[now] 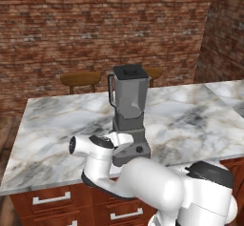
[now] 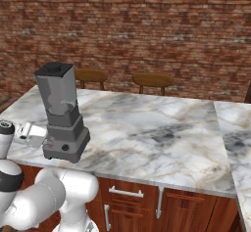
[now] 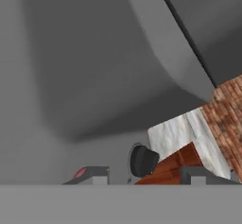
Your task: Open the blender lid, put the mango in the blender, close the lid, and start the blender.
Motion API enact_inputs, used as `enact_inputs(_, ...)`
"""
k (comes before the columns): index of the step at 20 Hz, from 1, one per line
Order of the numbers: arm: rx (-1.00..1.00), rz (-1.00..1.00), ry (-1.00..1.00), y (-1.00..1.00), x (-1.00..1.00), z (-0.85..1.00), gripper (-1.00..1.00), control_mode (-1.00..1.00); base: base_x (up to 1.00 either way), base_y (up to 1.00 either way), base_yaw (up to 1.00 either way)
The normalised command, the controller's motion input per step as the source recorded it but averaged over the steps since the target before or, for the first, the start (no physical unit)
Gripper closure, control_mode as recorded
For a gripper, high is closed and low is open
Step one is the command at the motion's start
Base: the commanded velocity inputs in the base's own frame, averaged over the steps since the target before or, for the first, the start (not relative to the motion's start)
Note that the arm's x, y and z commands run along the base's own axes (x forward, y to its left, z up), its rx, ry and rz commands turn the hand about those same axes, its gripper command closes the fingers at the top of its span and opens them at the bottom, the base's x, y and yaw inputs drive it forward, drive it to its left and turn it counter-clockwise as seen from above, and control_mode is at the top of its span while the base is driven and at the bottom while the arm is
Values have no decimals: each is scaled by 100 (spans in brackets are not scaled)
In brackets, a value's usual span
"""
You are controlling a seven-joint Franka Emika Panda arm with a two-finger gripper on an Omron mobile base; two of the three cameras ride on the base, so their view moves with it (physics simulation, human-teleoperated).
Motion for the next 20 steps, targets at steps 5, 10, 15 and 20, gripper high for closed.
enact_inputs(5, 0, 0, 0, 0, 0, -29, -100, -100, 0, 0, 0)
enact_inputs(10, 0, 0, 0, -3, -1, -13, -100, -100, 0, 0, 0)
enact_inputs(15, 0, 0, 0, -13, -17, -4, -100, -100, 0, 0, 0)
enact_inputs(20, 0, 0, 0, -11, -20, -7, -100, -100, 0, 0, 0)
